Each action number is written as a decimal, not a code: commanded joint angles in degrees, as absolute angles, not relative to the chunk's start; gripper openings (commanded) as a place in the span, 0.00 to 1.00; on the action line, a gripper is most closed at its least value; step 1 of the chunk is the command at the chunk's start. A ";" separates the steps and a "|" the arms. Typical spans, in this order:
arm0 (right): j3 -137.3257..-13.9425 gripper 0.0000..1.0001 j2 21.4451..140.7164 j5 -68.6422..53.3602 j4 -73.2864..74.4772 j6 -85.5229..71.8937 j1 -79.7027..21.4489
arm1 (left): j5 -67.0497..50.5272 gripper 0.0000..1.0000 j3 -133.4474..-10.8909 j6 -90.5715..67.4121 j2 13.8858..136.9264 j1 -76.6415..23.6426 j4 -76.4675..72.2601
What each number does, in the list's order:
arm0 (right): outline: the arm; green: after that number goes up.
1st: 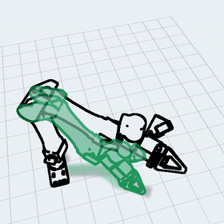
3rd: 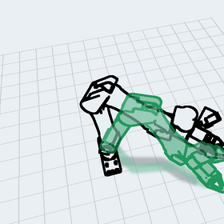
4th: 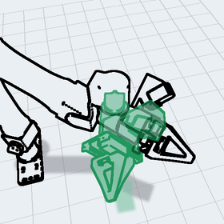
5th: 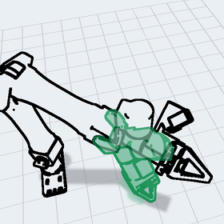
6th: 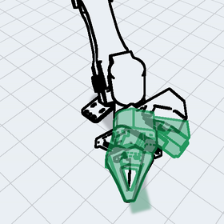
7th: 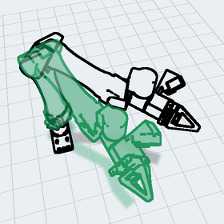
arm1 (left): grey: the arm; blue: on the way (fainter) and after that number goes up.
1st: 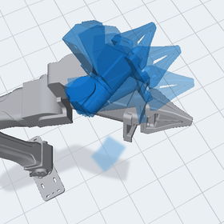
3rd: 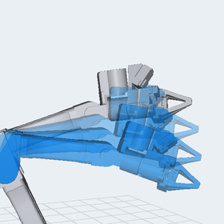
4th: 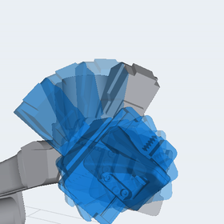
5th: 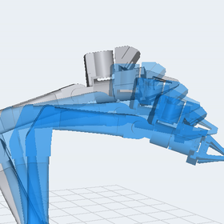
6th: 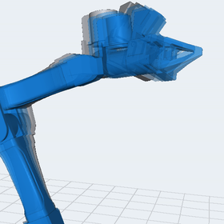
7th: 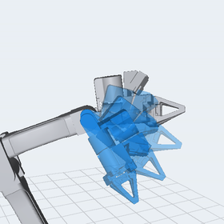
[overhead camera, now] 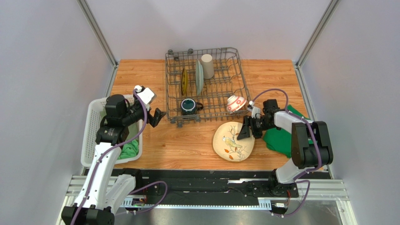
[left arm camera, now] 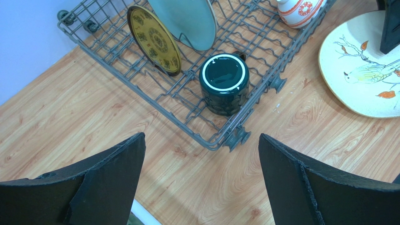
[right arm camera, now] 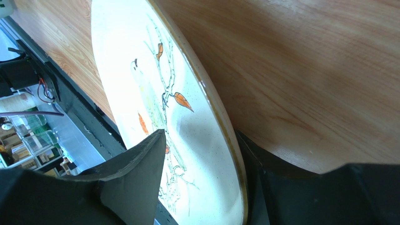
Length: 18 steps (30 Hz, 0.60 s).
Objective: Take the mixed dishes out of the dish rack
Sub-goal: Place the plate at the center of the board.
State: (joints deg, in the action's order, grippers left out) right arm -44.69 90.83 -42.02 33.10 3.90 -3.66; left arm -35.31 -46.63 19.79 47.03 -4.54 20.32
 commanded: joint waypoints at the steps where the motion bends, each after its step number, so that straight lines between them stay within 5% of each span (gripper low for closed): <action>1: -46.32 0.57 89.39 -40.70 30.85 2.55 -3.87 | -36.39 0.98 -46.41 21.27 46.58 -4.83 18.63; 18: -44.21 0.68 81.83 -34.72 29.53 1.14 -4.31 | -36.65 0.98 -46.58 21.01 45.79 -4.83 19.07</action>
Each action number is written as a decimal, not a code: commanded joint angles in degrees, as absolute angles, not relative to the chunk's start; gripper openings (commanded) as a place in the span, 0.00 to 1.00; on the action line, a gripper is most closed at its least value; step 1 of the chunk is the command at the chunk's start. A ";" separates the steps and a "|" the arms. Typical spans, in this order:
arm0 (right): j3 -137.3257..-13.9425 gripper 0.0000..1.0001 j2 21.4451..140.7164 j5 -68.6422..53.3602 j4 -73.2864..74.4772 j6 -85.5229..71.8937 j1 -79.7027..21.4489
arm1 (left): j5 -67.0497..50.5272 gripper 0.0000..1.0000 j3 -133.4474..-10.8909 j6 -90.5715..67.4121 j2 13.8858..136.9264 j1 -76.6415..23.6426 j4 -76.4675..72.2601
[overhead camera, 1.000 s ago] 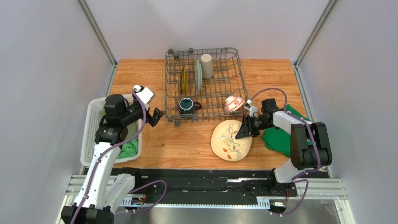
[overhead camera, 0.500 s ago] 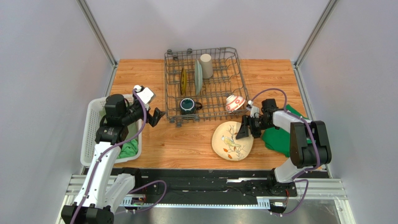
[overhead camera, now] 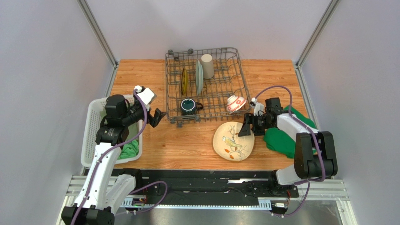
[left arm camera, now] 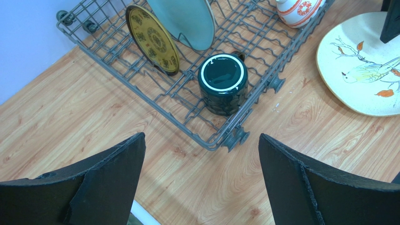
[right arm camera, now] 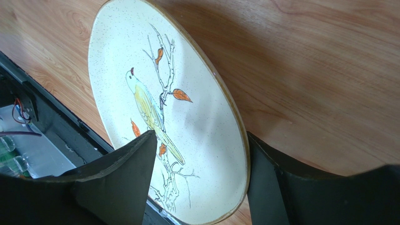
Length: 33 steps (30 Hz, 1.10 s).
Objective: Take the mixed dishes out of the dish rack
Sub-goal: Place the plate at the center of the board.
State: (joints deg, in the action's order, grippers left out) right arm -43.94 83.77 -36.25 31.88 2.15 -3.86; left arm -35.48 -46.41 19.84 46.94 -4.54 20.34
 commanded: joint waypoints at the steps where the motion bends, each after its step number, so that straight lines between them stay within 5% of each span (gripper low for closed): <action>1: -44.30 0.68 82.09 -34.54 29.71 1.14 -4.39 | -36.56 0.98 -46.50 21.09 45.53 -4.83 19.33; 33: -45.26 0.67 80.16 -21.01 29.79 -1.05 -8.70 | -36.65 0.98 -45.44 20.74 45.17 -4.83 18.63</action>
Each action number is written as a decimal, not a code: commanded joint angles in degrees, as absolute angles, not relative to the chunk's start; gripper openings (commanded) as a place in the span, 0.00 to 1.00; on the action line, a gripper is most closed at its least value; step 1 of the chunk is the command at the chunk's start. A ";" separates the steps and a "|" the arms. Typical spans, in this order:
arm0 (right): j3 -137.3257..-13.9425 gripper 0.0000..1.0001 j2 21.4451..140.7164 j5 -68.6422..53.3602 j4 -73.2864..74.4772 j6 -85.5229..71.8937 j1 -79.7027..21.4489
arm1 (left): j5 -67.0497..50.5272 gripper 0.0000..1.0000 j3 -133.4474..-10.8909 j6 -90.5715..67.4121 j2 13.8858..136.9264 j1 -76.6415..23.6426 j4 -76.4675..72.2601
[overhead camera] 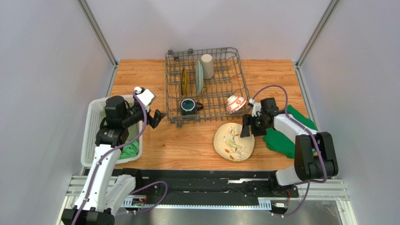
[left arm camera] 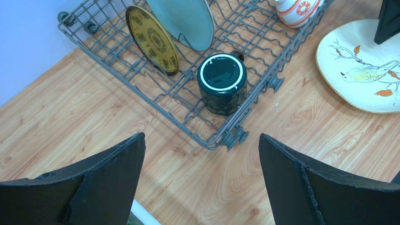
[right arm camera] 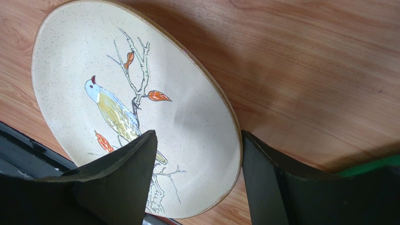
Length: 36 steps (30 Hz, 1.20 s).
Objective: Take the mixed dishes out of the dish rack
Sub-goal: Place the plate at the center of the board.
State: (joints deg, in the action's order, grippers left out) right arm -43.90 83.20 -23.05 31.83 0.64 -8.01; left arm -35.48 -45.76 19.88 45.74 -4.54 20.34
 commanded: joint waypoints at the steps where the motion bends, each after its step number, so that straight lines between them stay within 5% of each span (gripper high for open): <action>1: -45.26 0.68 79.98 -20.83 29.88 -1.05 -8.79 | -36.56 0.98 -45.44 20.74 45.18 -4.83 18.55; 17: -50.97 0.68 67.33 -19.87 33.39 1.30 -9.05 | -36.57 0.98 -47.63 20.65 48.33 -5.01 18.10; 36: -71.62 0.70 71.80 -13.19 34.98 5.80 -11.60 | -14.60 0.98 -42.19 36.12 60.90 -17.57 10.55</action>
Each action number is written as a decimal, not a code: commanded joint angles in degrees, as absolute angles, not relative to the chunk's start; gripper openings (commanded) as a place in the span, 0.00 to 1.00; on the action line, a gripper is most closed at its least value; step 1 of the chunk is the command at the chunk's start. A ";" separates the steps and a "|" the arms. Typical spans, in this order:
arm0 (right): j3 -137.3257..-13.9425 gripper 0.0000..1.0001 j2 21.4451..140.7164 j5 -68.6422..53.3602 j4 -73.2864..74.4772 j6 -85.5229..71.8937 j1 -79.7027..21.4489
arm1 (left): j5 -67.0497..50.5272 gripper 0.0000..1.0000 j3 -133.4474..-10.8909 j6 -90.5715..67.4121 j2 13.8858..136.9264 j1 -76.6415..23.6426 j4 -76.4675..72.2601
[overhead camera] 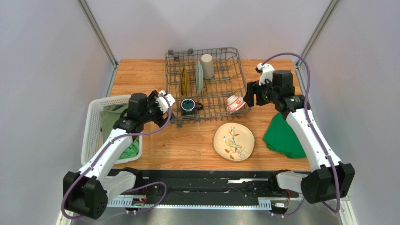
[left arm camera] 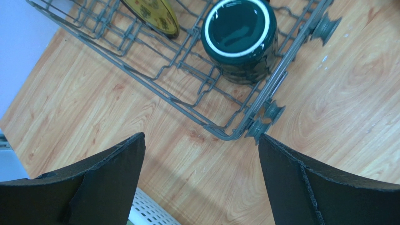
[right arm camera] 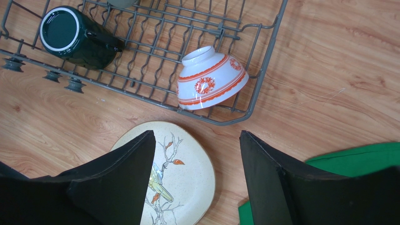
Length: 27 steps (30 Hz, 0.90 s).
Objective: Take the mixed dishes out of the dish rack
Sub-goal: Place the plate at the center of the board, then adjust the dish rack at the center of the board.
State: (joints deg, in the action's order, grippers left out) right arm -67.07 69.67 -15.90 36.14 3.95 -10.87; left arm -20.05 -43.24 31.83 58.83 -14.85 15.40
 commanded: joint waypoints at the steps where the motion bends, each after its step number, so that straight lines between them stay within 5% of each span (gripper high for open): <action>1: -72.15 0.70 72.15 -13.01 34.20 5.97 -11.69 | -13.89 0.98 -41.23 36.38 61.34 -18.01 9.76; 27: -70.93 0.70 76.73 -14.06 30.94 5.45 -12.13 | -5.72 0.98 -39.20 38.50 72.68 -20.92 -3.34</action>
